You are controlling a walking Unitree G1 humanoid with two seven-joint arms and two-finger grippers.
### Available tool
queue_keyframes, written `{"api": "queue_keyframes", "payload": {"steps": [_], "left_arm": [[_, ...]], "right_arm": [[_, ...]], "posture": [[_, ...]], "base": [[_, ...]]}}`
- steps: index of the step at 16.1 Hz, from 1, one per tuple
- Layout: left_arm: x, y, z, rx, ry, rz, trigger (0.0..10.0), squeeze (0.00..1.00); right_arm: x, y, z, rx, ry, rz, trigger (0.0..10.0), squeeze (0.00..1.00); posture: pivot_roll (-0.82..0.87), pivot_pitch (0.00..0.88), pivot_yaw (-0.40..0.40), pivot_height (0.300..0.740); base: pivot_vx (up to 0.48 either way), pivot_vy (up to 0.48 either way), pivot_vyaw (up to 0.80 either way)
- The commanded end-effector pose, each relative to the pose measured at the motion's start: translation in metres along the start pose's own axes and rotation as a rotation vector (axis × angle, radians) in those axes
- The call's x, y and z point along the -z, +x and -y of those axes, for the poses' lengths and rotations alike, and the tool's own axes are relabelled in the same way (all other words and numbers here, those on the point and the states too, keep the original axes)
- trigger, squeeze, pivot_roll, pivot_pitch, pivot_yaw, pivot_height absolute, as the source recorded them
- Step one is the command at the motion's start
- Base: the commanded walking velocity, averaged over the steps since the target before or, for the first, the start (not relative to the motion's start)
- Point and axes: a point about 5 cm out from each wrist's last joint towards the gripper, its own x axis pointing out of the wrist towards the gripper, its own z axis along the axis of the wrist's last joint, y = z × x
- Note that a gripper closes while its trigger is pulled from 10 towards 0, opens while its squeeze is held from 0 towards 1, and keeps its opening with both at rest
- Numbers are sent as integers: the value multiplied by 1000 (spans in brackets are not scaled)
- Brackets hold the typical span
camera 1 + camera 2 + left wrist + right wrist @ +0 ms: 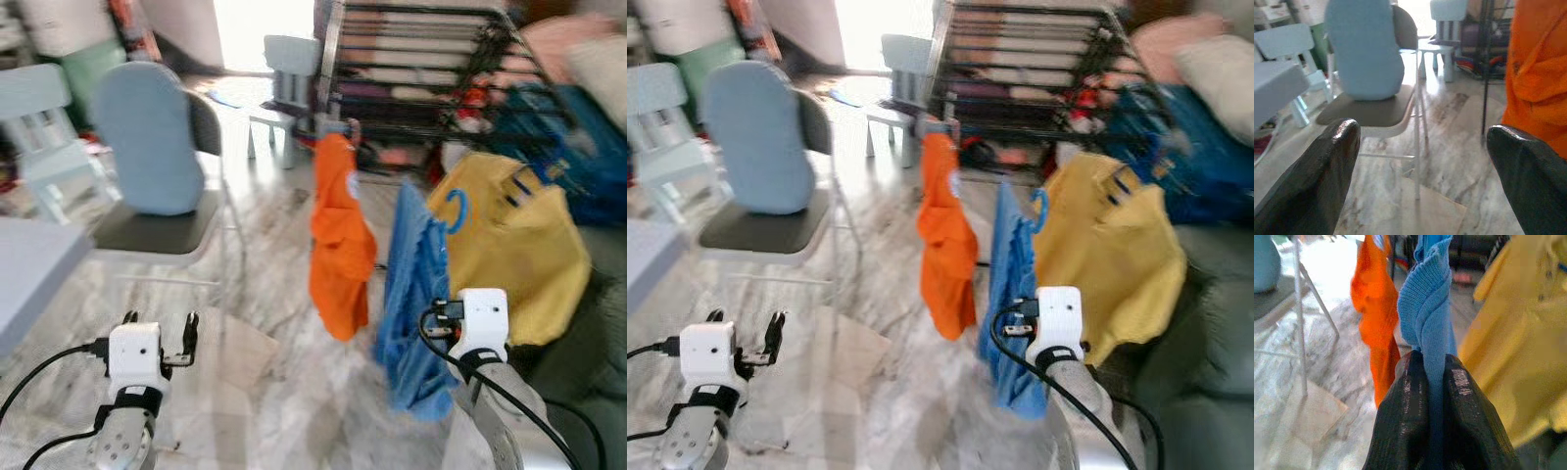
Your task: Hang hanger
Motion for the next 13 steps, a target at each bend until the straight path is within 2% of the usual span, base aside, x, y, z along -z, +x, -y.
{"api": "queue_keyframes", "payload": {"steps": [1, 7, 13], "left_arm": [[-5, 3, 1, 10, -1, 11, 10000, 0], [-5, 7, -1, -1, -7, 1, 10000, 0], [-6, 9, -1, 2, -10, 2, 10000, 0]], "right_arm": [[-18, -2, 4, 32, -17, 96, 10000, 0], [-17, -1, 7, 78, -25, 101, 10000, 0], [-15, 3, 5, 87, 26, 73, 10000, 0]], "posture": [[-100, 7, -9, 740], [-100, 11, -4, 740], [-103, 9, -2, 740]], "base": [[0, 0, 0], [0, 0, 0], [0, 0, 0]]}}
